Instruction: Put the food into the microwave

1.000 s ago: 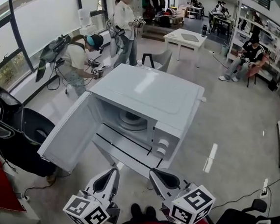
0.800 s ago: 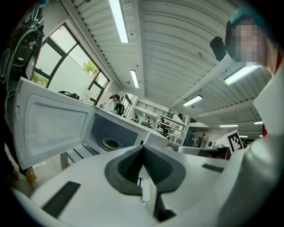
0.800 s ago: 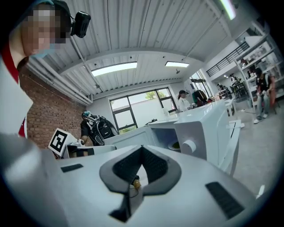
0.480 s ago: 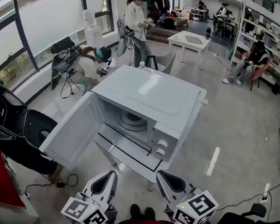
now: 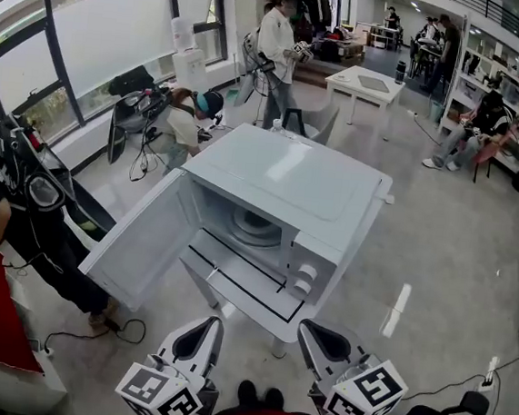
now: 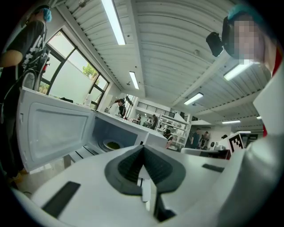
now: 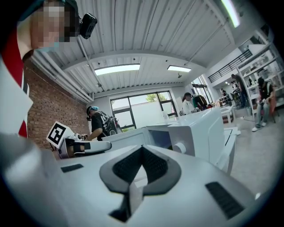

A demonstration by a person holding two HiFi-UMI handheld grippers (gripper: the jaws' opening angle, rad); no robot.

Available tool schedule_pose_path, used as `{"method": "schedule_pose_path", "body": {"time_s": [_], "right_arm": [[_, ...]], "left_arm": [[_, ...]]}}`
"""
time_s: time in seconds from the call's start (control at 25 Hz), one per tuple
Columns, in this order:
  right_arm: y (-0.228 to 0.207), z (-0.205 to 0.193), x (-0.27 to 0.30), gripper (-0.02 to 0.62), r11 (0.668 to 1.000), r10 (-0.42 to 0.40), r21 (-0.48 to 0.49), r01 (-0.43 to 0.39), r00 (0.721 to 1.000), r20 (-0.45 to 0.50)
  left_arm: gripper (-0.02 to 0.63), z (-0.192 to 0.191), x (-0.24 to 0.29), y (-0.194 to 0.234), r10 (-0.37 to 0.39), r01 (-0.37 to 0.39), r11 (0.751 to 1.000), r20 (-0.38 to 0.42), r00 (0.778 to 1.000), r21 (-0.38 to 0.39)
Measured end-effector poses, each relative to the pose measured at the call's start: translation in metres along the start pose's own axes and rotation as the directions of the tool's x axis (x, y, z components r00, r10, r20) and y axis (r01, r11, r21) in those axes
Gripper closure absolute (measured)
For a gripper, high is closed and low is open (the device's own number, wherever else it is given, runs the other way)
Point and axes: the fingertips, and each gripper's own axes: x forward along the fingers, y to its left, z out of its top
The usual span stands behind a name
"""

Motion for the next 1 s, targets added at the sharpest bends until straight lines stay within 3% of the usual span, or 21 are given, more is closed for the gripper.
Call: {"method": "schedule_pose_path", "body": {"time_s": [1.0], "right_arm": [[-0.0024,0.0006,0.0011,0.583,0.999,-0.007,-0.054,0.006,1.0,-0.021]], "left_arm": [[0.598,0.0065,0.0056,-0.0075,-0.013,0.013,0.999,0.002,1.0,0.037]]}}
